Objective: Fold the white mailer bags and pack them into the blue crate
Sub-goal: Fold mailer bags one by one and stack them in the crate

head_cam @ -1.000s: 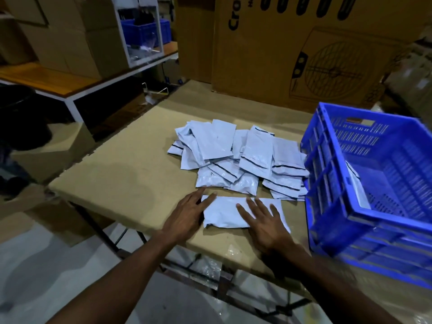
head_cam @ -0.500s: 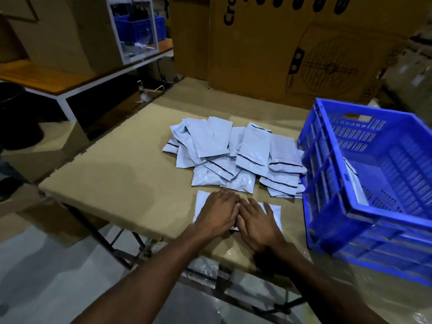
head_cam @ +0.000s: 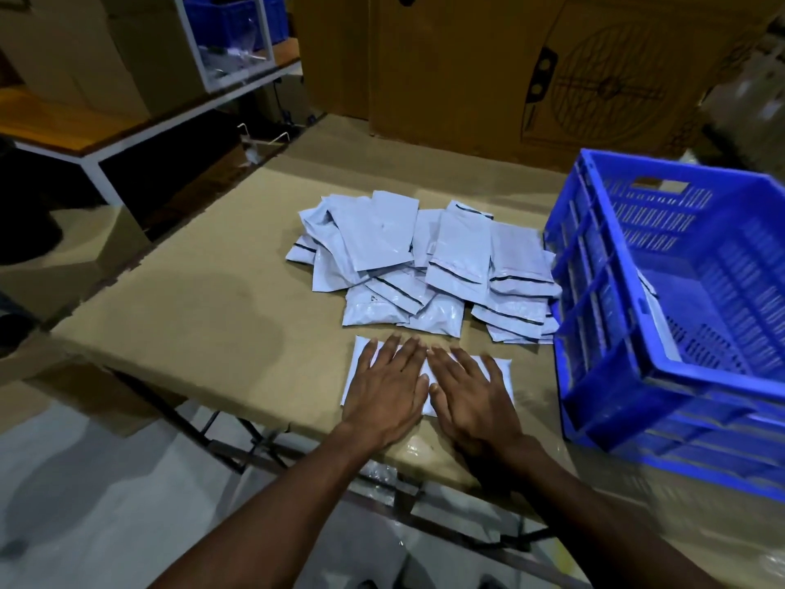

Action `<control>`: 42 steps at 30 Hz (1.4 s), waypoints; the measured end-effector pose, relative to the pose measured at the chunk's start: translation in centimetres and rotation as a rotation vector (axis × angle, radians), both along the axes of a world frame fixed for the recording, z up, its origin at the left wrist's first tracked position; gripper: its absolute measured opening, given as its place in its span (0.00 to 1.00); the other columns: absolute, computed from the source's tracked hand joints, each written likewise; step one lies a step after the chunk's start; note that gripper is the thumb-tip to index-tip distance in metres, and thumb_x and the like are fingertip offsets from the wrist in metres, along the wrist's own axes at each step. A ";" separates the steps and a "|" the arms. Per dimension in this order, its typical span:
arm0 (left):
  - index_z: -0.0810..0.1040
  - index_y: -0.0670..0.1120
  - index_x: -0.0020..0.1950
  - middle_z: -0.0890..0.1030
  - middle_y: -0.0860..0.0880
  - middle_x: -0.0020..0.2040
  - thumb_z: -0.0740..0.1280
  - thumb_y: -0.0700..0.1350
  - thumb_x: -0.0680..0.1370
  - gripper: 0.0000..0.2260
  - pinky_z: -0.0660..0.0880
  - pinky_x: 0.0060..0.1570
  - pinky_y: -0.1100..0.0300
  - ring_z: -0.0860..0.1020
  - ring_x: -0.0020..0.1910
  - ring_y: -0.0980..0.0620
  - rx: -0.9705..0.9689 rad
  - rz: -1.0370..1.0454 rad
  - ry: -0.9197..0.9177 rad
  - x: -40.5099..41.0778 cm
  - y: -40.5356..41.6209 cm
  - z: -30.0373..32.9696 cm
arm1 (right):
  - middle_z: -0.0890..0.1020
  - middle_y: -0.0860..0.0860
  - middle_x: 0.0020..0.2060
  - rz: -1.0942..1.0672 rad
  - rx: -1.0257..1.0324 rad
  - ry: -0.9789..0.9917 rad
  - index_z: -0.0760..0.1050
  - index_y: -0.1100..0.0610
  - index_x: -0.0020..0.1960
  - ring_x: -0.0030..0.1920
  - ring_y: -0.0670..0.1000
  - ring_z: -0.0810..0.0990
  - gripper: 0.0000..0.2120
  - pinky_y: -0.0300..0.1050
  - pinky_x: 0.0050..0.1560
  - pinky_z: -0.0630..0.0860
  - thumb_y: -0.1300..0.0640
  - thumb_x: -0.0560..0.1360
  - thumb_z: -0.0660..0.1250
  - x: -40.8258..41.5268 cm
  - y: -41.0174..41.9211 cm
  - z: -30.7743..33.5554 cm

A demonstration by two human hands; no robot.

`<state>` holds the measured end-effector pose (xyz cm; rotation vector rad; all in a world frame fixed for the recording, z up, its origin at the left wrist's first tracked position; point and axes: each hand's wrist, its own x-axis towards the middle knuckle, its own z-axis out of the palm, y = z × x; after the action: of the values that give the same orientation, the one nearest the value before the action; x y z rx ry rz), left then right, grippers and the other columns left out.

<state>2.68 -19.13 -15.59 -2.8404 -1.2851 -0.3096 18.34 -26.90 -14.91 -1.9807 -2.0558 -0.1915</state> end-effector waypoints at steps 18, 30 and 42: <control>0.58 0.58 0.81 0.61 0.55 0.81 0.37 0.59 0.79 0.31 0.47 0.77 0.47 0.55 0.80 0.45 -0.163 0.034 0.023 -0.1 -0.1 1.1 | 0.68 0.48 0.75 -0.084 -0.204 0.140 0.64 0.48 0.77 0.76 0.53 0.65 0.33 0.58 0.74 0.58 0.37 0.82 0.35 3.0 -1.5 0.2; 0.61 0.60 0.80 0.62 0.53 0.81 0.37 0.63 0.78 0.32 0.51 0.77 0.47 0.55 0.80 0.43 -0.194 0.116 -0.032 -1.5 0.2 0.9 | 0.52 0.45 0.80 -0.125 -0.302 0.144 0.49 0.42 0.80 0.80 0.50 0.46 0.29 0.53 0.78 0.43 0.37 0.81 0.37 2.9 -1.6 0.4; 0.48 0.61 0.82 0.53 0.45 0.83 0.33 0.65 0.77 0.33 0.46 0.78 0.41 0.49 0.80 0.36 -0.192 0.084 0.077 -1.5 0.0 1.0 | 0.58 0.53 0.79 -0.097 -0.344 -0.037 0.57 0.48 0.80 0.79 0.60 0.51 0.32 0.68 0.74 0.49 0.37 0.81 0.36 2.6 -1.1 1.6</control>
<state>1.17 -19.09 -14.57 -2.9067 -1.4894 -0.0782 20.90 -28.05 -13.31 -2.2918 -2.1334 0.1164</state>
